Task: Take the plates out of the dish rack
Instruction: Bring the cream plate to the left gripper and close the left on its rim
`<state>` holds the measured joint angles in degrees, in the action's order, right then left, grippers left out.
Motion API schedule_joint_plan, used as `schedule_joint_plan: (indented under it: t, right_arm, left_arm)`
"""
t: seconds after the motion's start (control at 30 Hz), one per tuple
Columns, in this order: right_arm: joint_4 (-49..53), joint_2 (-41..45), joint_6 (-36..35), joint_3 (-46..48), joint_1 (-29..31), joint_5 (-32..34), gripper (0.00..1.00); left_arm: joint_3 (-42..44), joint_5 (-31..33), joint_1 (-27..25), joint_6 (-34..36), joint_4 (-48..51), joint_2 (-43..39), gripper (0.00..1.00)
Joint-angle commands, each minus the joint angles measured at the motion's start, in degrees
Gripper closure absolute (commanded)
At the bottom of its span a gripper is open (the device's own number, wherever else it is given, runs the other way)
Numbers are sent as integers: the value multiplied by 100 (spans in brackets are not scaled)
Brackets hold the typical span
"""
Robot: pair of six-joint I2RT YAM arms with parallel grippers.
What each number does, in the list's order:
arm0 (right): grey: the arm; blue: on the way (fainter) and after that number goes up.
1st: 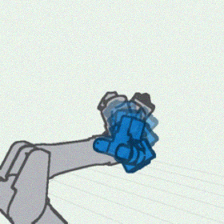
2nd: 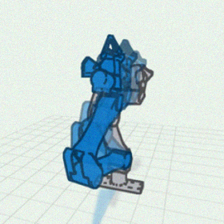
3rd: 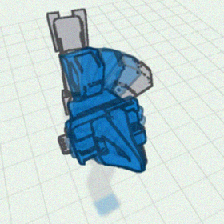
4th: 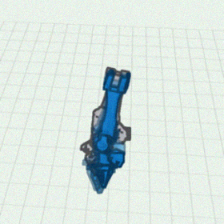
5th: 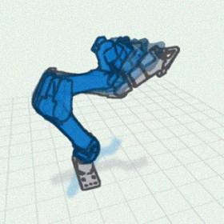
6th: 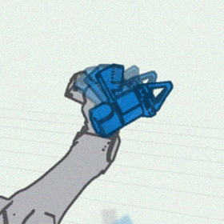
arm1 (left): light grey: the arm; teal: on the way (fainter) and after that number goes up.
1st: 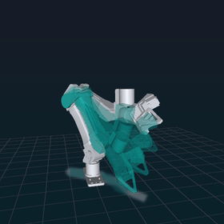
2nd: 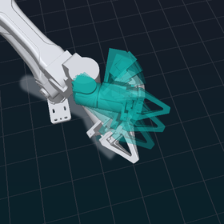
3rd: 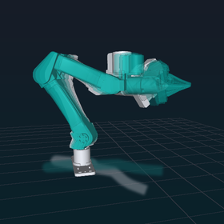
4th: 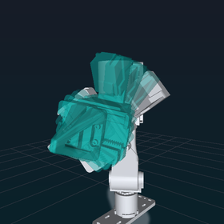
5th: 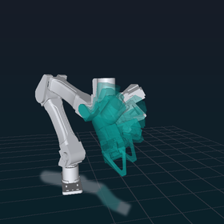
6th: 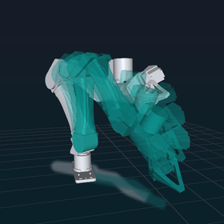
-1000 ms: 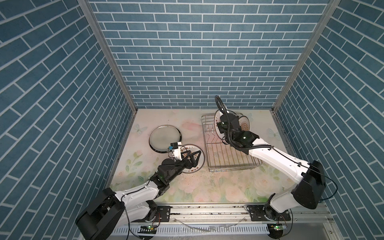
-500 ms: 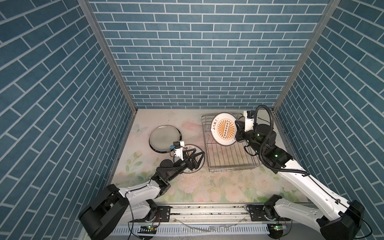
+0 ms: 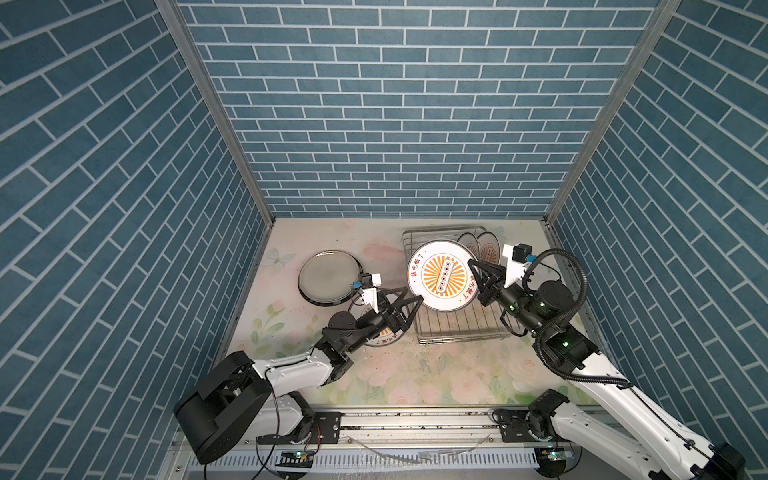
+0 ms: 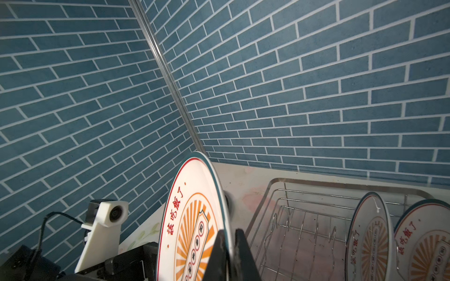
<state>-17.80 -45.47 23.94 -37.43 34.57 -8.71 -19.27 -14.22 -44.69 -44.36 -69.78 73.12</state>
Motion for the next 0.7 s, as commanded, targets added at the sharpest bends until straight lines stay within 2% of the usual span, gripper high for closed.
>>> schedule_joint_plan:
  t: [0.0,0.07,0.13,0.2,0.27,0.37,0.67]
  right_arm:
    - [-817,126,486,102,-29,-350,100]
    - [-840,127,488,133,-29,-375,100]
    - [-841,114,480,142,-34,-361,100]
    - [-794,38,480,86,-29,-397,100]
    - [-906,-62,522,72,-25,-525,100]
    - [-930,-137,558,52,-33,-643,100]
    - [-954,-272,540,36,-33,-597,100]
  left_arm:
    - [-107,95,-31,-28,-272,19,16]
    - [-74,249,-51,-57,-168,-15,25]
    - [-51,360,-75,-74,-121,-54,25]
    - [-100,363,-88,-74,-12,-95,32]
    - [-153,362,-110,-102,39,-81,35]
    - [-174,361,-119,-143,-13,-48,48]
    - [-141,577,-128,-109,459,-338,73]
